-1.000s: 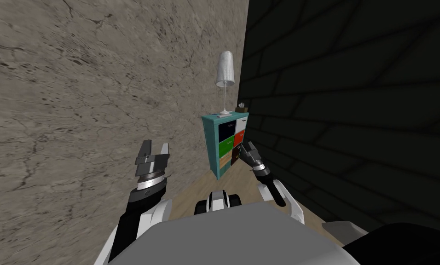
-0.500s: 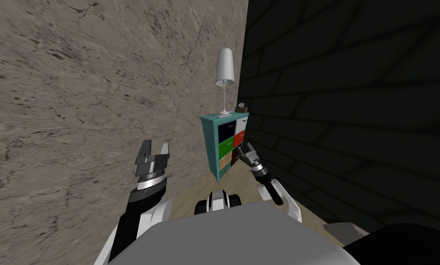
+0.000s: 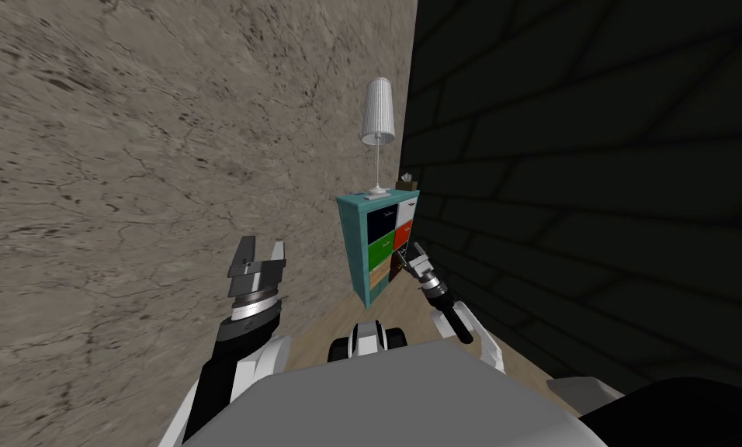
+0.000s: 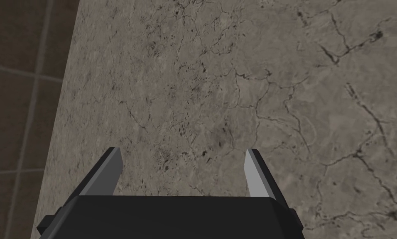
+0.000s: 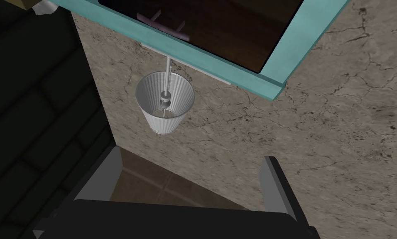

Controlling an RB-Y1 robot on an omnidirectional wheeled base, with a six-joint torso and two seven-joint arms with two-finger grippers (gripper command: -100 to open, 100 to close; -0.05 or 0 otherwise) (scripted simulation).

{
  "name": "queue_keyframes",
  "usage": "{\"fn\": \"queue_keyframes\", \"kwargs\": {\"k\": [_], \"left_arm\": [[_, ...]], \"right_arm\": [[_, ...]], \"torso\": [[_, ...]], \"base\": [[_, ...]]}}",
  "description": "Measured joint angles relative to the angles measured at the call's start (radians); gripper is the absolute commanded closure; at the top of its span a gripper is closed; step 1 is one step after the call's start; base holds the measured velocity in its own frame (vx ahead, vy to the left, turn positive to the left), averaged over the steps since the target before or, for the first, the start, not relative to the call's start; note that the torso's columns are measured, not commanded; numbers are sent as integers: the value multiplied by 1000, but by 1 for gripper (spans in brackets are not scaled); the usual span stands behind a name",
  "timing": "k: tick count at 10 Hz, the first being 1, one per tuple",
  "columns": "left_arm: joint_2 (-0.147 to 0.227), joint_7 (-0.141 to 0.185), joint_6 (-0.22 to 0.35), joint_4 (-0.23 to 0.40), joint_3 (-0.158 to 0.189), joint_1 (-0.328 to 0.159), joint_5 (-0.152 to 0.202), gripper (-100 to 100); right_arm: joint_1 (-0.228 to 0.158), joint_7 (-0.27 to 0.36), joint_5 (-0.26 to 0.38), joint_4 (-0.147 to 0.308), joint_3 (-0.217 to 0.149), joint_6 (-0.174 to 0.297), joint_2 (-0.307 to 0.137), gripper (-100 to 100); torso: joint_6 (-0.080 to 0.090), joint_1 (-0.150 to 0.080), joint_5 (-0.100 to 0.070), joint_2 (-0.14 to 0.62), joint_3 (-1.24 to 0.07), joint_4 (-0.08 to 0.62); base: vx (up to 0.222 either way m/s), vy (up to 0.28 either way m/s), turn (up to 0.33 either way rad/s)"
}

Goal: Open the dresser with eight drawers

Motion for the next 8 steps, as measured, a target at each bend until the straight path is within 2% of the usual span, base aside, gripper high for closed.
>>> {"fn": "queue_keyframes", "kwargs": {"k": [2,4,8], "left_arm": [[0,0,0,0,0,0,0,0],[0,0,0,0,0,0,0,0],[0,0,0,0,0,0,0,0]], "right_arm": [[-4,50,13,16,4,-6,0,-100],[-19,104,38,51,10,-13,-3,-100],[-25,203,70,82,19,-21,-5,-100]], "torso": [[0,0,0,1,1,0],[0,0,0,0,0,0],[0,0,0,1,0,0]], "base": [[36,-2,-28],[39,-3,-11],[45,-5,-34]]}}
